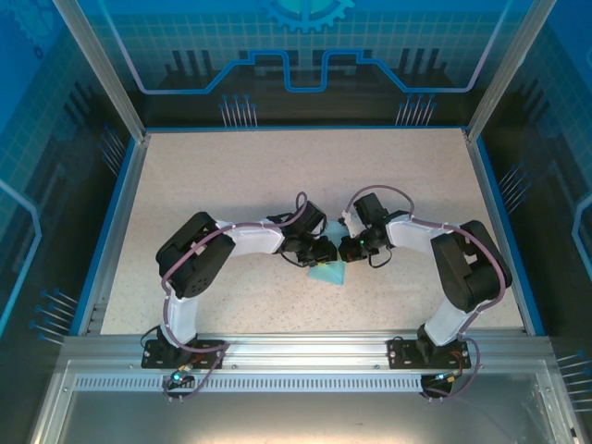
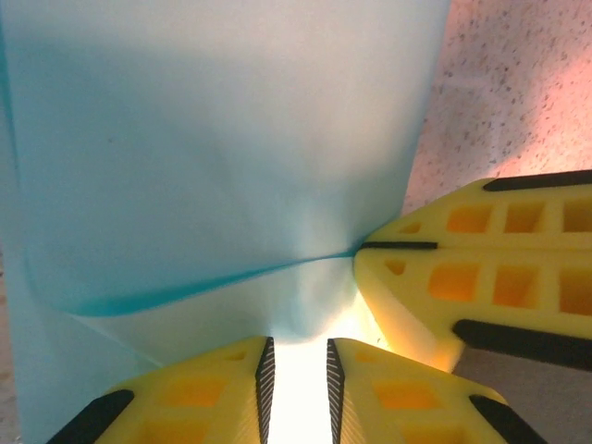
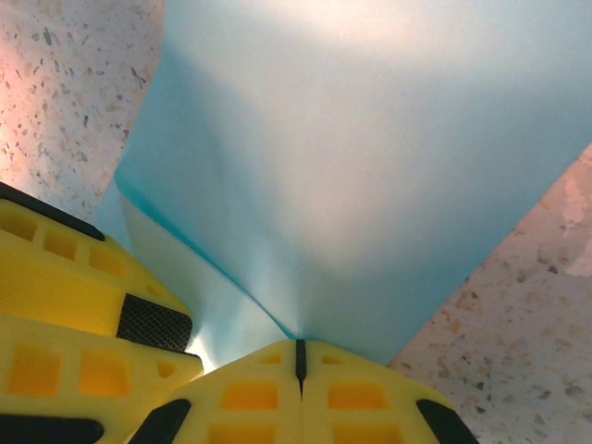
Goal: Fold a paper plane with a square sheet of paper (pick it up from the middle)
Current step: Fold the triangle a second time at the center of the table.
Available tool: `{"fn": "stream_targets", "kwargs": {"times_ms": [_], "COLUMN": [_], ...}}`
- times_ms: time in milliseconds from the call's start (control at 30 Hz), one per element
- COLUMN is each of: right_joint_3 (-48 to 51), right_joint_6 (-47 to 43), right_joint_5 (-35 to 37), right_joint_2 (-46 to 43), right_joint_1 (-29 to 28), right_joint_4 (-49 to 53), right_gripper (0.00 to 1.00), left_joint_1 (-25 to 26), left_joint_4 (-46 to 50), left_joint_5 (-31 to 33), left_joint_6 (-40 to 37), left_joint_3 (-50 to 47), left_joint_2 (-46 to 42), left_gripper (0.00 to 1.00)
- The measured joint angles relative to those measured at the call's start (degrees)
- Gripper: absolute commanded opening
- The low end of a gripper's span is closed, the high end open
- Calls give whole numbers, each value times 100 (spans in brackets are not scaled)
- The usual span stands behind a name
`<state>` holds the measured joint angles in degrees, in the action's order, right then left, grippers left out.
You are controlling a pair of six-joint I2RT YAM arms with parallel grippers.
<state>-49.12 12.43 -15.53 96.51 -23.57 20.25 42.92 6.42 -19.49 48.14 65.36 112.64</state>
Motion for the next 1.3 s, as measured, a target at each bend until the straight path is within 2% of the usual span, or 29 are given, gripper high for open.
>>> {"fn": "stream_targets", "kwargs": {"times_ms": [667,867,1067,1200,1267,1300], "right_joint_3": [-7,-7,-46,-48,-28,9], "right_joint_6": [0,13,96,192,264,315], "right_joint_5": [-17,-48,24,127,162,140], "right_joint_2": [17,17,-101,-601,-949,-1137], "right_joint_1": [11,15,42,55,63,74], "right_joint_4": [-17,-17,76,188,199,184], "right_gripper": [5,13,30,38,35,29], "left_joint_1": [0,-11,-11,-11,-11,-11], "left_joint_4": [-179,-184,-214,-216,-216,-216], "left_joint_5": [24,20,20,22,20,22], "left_joint_6": [2,103,133,131,131,131], "left_joint_3": [-120,-120,-142,-142,-142,-142], "left_joint_2": [-66,4,4,4,4,4], "left_gripper": [26,24,23,23,23,23]}}
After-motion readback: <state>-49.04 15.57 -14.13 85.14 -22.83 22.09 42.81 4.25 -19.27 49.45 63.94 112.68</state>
